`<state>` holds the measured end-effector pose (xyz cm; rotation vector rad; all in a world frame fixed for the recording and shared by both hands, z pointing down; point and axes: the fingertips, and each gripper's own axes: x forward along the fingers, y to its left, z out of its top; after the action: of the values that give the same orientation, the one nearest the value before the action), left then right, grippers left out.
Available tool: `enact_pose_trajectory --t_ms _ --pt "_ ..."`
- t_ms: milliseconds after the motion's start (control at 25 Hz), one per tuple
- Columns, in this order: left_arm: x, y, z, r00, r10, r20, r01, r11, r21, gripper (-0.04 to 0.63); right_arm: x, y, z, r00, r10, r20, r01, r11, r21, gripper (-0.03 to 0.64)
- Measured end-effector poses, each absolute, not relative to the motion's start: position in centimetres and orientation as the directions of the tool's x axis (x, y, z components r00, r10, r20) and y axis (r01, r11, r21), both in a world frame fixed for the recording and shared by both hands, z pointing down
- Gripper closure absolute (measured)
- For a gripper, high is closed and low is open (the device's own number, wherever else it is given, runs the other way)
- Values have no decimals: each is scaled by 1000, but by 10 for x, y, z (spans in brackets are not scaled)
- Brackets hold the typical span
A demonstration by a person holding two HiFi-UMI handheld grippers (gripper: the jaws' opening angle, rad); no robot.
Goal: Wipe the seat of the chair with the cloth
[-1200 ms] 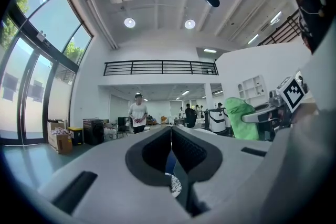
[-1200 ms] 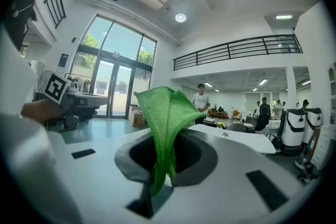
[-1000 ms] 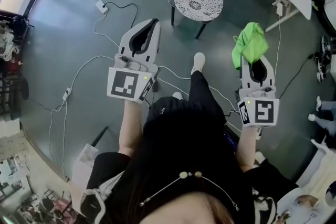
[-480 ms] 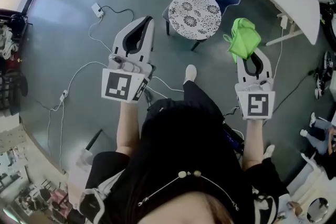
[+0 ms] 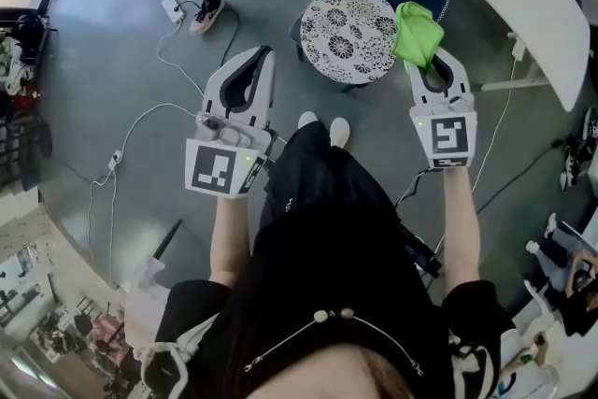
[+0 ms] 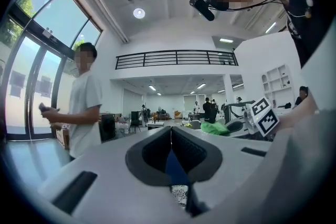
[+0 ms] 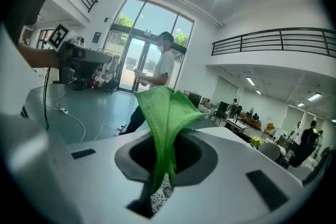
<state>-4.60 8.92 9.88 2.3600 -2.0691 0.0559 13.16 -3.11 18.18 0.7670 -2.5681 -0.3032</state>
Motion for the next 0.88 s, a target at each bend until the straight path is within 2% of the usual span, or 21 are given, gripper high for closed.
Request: enact_pose_trajectory --t_ms 200,440,640,880 --pt "-70 50 128 154 -986 59 -988 -154 4 588 78 -81 243 -716 -527 458 -345 838 424 563" --pt "-102 12 163 200 -975 101 -978 -193 77 588 22 -123 326 -658 -456 600 -257 884 391 563" --pt "-128 -10 195 204 -970 135 -976 -190 107 588 -22 -162 391 -594 -446 669 -174 884 434 563" --pt "-140 -17 239 201 -961 191 -972 -172 158 588 -56 -190 471 -544 -448 709 -8 848 530 563"
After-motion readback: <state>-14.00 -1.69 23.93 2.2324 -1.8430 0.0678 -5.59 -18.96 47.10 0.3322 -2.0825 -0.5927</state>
